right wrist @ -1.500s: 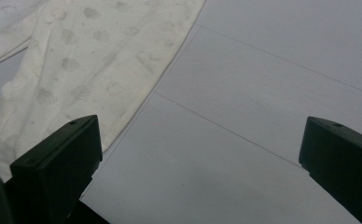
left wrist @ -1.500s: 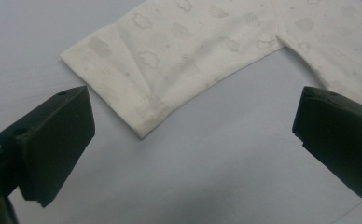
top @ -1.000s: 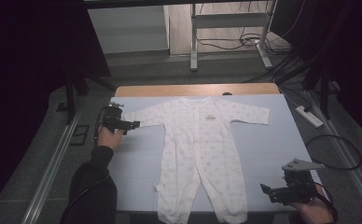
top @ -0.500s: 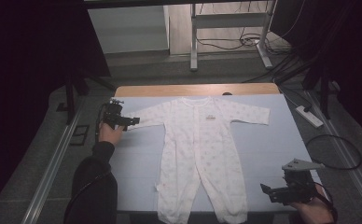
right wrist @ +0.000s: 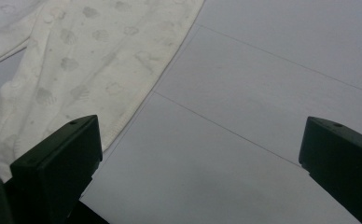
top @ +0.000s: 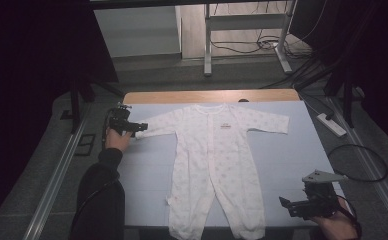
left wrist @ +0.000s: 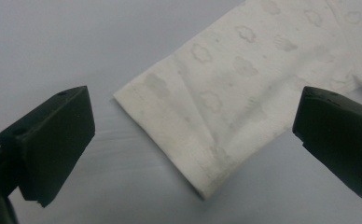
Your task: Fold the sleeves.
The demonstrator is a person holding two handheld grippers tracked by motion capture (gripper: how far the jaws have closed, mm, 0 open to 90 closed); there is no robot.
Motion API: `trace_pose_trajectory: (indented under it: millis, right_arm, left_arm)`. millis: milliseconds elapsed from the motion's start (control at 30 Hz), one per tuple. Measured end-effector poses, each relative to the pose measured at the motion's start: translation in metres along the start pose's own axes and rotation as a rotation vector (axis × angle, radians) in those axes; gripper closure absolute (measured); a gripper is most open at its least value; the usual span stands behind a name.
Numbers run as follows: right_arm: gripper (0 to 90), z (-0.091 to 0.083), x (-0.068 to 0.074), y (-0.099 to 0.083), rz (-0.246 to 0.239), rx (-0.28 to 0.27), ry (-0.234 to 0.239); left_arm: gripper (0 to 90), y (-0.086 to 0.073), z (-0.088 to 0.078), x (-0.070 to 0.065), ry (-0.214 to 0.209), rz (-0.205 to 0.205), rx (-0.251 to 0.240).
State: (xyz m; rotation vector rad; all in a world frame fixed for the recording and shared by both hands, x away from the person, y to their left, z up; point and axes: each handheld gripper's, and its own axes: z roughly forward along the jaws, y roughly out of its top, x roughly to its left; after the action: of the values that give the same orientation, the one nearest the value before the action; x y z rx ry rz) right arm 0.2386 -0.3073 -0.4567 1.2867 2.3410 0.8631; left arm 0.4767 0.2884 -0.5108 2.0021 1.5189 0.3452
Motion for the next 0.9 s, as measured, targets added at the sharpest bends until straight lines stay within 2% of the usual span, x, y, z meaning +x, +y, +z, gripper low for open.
trace_pose_trajectory:
  millis: [267,533,633,900]
  right_arm:
    - [0.0,0.000,0.000,0.000,0.000,0.000,-0.001]
    - [0.0,0.000,0.000,0.000,0.000,0.001,-0.001]
    - [0.0,0.000,0.000,0.000,-0.001,0.001,-0.002]
    - [0.0,0.000,0.000,0.000,-0.004,0.000,-0.002]
  left_arm:
    - [0.0,0.003,-0.001,0.006,0.032,-0.002,0.001]
    - [0.1,-0.002,0.004,0.011,0.054,-0.017,0.006]
    - [0.5,-0.006,0.009,0.013,0.062,-0.030,0.026]
    - [0.7,-0.009,0.017,0.013,0.099,-0.020,0.080]
